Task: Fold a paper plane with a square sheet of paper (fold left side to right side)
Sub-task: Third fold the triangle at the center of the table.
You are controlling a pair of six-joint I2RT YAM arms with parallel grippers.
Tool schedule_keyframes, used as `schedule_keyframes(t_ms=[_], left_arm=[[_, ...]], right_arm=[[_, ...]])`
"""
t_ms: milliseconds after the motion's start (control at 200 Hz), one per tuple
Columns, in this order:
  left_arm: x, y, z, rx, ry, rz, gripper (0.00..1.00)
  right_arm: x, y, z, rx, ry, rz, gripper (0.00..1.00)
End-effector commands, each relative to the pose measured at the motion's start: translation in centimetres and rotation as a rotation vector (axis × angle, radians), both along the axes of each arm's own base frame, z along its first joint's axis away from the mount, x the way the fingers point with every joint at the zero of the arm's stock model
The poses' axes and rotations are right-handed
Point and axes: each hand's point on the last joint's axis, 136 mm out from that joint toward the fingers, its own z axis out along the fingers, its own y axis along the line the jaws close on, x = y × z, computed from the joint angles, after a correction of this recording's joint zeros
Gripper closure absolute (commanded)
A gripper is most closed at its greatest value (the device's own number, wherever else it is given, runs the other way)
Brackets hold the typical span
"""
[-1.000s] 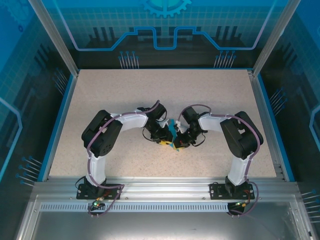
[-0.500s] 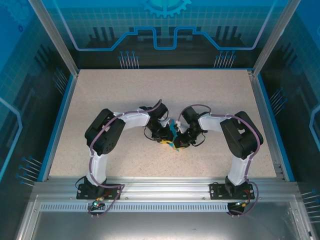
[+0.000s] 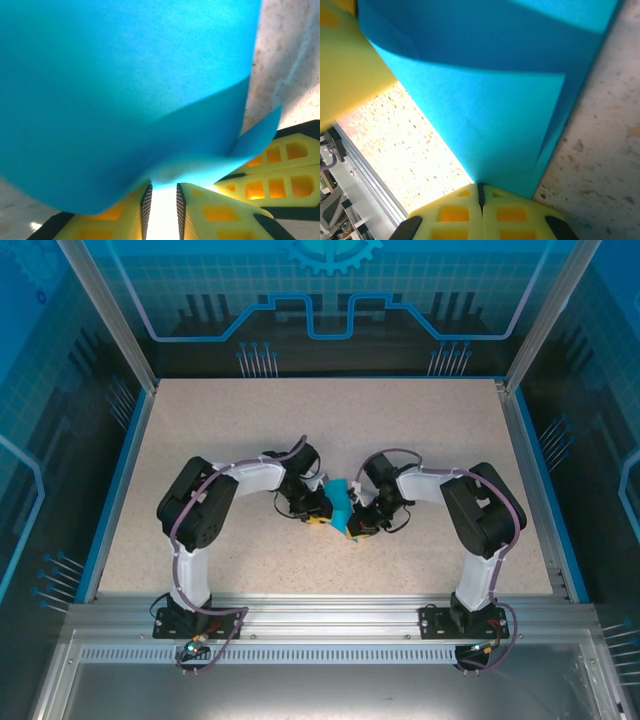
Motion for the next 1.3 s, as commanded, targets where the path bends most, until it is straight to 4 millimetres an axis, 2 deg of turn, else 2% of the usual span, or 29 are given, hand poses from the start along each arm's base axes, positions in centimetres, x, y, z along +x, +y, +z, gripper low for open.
schedule_keyframes(t_ms=[0,165,275,395,500,665,905,1296], left_arm=[[1.0,4.2,-0.6,0.119,-0.022,0.045,0.74],[1.7,3.4,2.9,0.045,-0.100,0.033,0.74],[0.6,2.0,4.8,-0.033,-0.135,0.001,0.73],[-1.2,-0.9,5.8,-0.111,-0.139,-0.060,0.73],[-2.1,-2.9,5.7,-0.124,-0.132,-0.096,0.69],[-1.5,-5.0,5.1,-0.150,-0.119,-0.111,0.68],[-0.6,-5.7,3.5,-0.131,-0.096,-0.103,0.68],[-0.4,-5.7,2.2,-0.113,-0.075,-0.101,0.68]], right_arm=[[-2.8,-3.7,-3.9,-0.220,0.105,-0.004,1.00],[-2.7,-3.6,-3.8,-0.214,0.098,-0.003,1.00],[-2.6,-3.5,-3.7,-0.212,0.095,-0.004,1.00],[-2.6,-3.6,-3.7,-0.215,0.095,-0.004,1.00],[-2.6,-3.6,-3.7,-0.216,0.095,-0.006,1.00],[-2.5,-3.6,-3.7,-0.219,0.097,-0.005,1.00],[-2.5,-3.6,-3.7,-0.219,0.097,-0.006,1.00],[-2.6,-3.6,-4.0,-0.225,0.106,-0.004,1.00]])
